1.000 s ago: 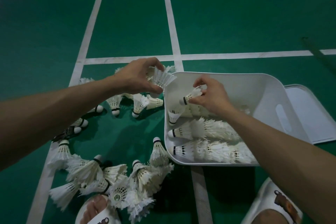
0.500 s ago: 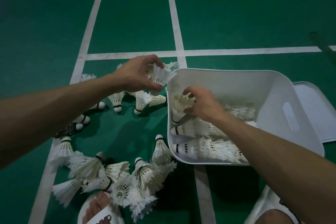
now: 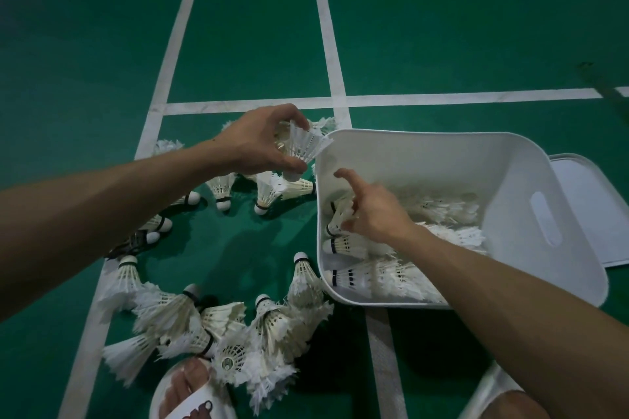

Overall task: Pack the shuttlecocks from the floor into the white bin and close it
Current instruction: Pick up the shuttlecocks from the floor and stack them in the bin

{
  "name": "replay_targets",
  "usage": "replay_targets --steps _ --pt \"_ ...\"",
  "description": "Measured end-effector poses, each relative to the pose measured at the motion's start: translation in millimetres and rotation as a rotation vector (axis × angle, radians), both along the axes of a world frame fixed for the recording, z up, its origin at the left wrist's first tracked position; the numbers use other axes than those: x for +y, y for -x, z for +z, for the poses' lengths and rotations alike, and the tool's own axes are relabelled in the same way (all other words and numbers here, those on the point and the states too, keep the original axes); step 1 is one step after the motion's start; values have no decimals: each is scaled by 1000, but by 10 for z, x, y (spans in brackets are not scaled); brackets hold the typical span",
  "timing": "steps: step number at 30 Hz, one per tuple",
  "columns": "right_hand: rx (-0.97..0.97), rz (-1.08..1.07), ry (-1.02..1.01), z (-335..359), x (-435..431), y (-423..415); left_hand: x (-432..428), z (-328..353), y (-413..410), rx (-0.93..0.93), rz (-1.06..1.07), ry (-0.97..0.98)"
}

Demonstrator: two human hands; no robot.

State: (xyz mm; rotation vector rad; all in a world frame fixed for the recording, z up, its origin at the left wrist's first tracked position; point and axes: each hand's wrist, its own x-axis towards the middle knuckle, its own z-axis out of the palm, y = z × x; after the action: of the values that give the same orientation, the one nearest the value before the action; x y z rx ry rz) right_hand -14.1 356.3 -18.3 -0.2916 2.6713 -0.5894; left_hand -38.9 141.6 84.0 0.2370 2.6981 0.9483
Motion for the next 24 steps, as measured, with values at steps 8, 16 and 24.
replay_targets --steps 8,16,24 --pt "23 -315 205 -28 87 77 -18 7 -2 1 2 -13" --pt "-121 -179 103 -22 140 158 8 22 -10 7 3 -20" --pt "-142 -176 169 12 63 133 37 55 -15 -4 -11 -51"
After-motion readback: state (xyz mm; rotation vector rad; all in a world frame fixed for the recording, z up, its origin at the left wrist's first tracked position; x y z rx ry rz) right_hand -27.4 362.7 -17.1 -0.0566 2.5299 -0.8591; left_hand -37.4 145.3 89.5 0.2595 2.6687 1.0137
